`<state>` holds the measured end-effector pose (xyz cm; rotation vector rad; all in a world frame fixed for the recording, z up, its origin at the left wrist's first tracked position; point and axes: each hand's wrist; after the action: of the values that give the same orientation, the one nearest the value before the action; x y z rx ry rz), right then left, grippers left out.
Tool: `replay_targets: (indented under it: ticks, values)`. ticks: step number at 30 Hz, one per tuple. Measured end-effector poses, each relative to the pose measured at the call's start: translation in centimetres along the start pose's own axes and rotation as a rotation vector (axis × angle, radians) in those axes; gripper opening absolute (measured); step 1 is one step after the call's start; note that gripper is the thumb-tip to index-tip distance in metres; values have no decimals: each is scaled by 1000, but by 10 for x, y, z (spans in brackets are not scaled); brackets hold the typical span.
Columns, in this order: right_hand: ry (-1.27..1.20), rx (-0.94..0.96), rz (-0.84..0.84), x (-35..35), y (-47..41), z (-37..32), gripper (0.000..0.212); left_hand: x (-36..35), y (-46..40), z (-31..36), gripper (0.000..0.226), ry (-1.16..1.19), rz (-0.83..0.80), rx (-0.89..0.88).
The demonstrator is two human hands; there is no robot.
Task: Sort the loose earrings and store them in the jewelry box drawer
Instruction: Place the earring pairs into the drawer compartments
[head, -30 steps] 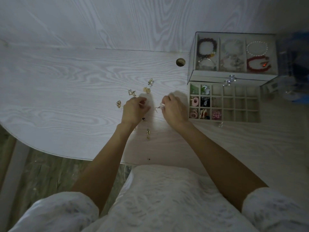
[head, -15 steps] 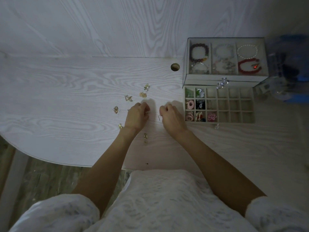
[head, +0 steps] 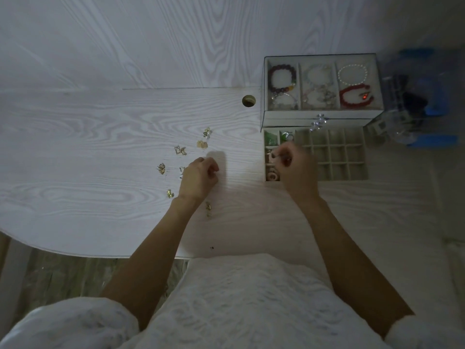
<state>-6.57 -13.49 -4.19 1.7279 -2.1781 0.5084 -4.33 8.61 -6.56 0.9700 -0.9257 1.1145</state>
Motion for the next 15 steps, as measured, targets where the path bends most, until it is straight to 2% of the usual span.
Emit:
replay_targets:
  ticks: [2, 4, 9, 15]
  values:
    - [46, -22, 123, 16, -17, 10, 7, 0, -2, 2, 19, 8, -8, 11]
    - [122, 4, 170, 24, -30, 23, 5, 0, -4, 3, 19, 42, -14, 28]
    - [255, 85, 110, 24, -43, 39, 16, 3, -9, 22, 15, 195, 50, -5]
    - [321, 63, 42, 18, -37, 41, 22, 11, -31, 76, 13, 368, 82, -140]
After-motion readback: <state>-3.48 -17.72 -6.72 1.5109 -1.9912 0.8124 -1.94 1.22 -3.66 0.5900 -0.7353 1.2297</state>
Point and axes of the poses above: each hand's wrist, its own y-axis away from the middle knuckle, its own x-axis out of the back of the hand, z = x × y, and after that the axes turned 12 degrees about -y, right-handed
